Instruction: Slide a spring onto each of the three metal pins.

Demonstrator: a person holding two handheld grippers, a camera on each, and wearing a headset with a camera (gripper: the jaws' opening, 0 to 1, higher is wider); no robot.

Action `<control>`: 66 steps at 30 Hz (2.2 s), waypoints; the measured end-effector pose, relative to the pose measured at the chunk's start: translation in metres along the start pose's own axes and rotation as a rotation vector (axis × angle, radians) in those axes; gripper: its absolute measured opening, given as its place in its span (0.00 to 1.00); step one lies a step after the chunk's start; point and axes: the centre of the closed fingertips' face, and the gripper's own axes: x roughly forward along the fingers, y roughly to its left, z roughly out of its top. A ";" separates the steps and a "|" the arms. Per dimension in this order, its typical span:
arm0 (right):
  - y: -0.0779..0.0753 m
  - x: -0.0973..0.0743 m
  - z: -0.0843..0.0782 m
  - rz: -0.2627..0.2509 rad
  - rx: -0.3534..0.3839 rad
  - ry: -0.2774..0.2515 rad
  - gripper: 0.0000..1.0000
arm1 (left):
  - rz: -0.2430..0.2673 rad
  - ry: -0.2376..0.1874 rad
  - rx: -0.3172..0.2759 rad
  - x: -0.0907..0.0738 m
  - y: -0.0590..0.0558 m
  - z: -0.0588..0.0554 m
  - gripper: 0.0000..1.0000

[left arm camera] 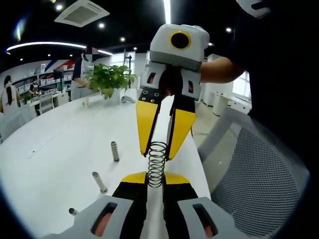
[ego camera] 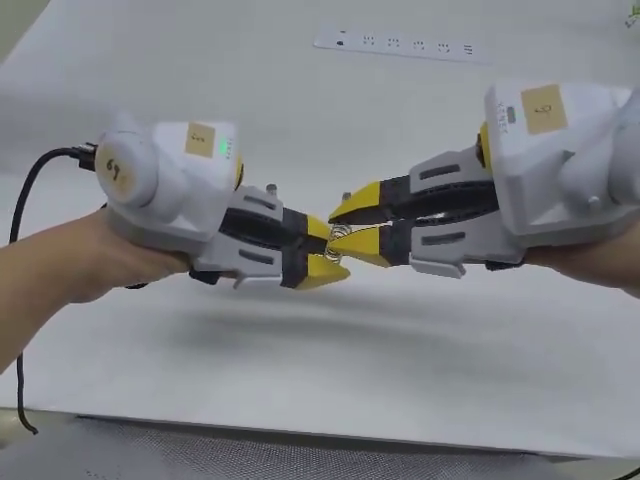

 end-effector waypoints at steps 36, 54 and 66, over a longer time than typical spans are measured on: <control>-0.007 -0.003 0.001 -0.016 -0.016 0.019 0.07 | 0.095 -0.022 -0.042 -0.019 0.017 0.000 0.20; -0.012 -0.003 -0.003 -0.027 -0.015 0.026 0.07 | 0.164 -0.037 -0.089 -0.037 0.025 -0.009 0.29; -0.014 -0.005 -0.008 -0.039 -0.007 0.037 0.07 | 0.232 -0.050 -0.116 -0.057 0.033 -0.016 0.33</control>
